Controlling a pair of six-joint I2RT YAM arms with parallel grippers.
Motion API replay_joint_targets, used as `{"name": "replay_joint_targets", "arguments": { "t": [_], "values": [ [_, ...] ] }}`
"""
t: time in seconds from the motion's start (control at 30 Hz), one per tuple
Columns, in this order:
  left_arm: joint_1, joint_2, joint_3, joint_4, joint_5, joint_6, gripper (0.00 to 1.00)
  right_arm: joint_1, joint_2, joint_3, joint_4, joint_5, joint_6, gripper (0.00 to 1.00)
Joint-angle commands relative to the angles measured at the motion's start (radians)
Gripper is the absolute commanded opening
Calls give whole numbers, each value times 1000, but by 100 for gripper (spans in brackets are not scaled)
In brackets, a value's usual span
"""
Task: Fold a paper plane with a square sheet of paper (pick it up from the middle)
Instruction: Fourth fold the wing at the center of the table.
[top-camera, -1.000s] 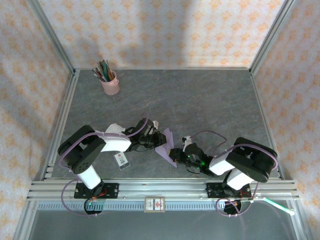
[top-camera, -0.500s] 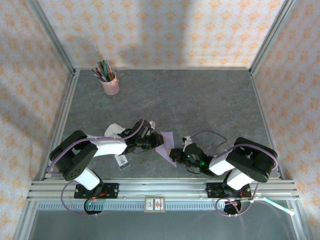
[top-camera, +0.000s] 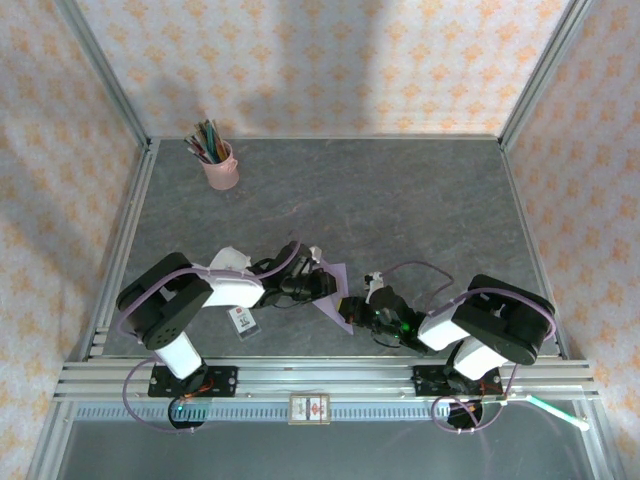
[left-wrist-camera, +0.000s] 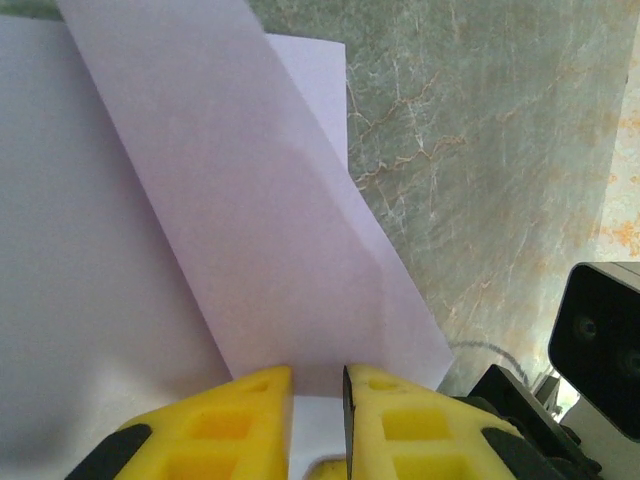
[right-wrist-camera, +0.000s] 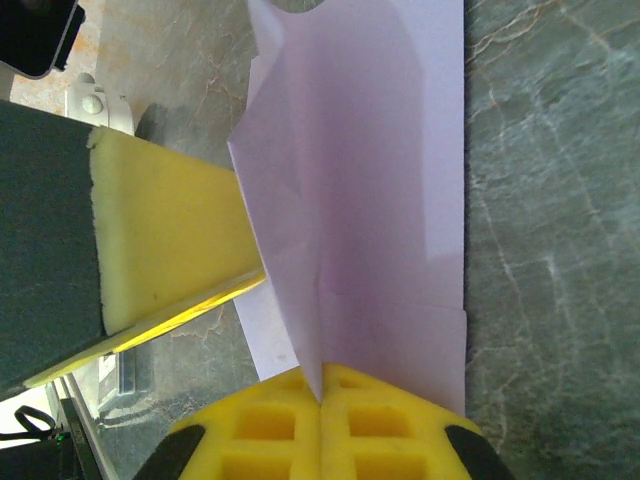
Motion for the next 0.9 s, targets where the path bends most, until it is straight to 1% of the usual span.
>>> {"name": "replay_joint_targets", "arguments": {
  "t": [0.0, 0.53, 0.87],
  "values": [
    [-6, 18, 29, 30, 12, -1, 22, -7, -9, 4, -47, 33, -10, 6],
    [-5, 70, 45, 52, 3, -2, 22, -8, -86, 11, -113, 36, -32, 12],
    [-4, 75, 55, 47, 0, -7, 22, -5, -158, 18, -230, 38, -93, 17]
  ]
}}
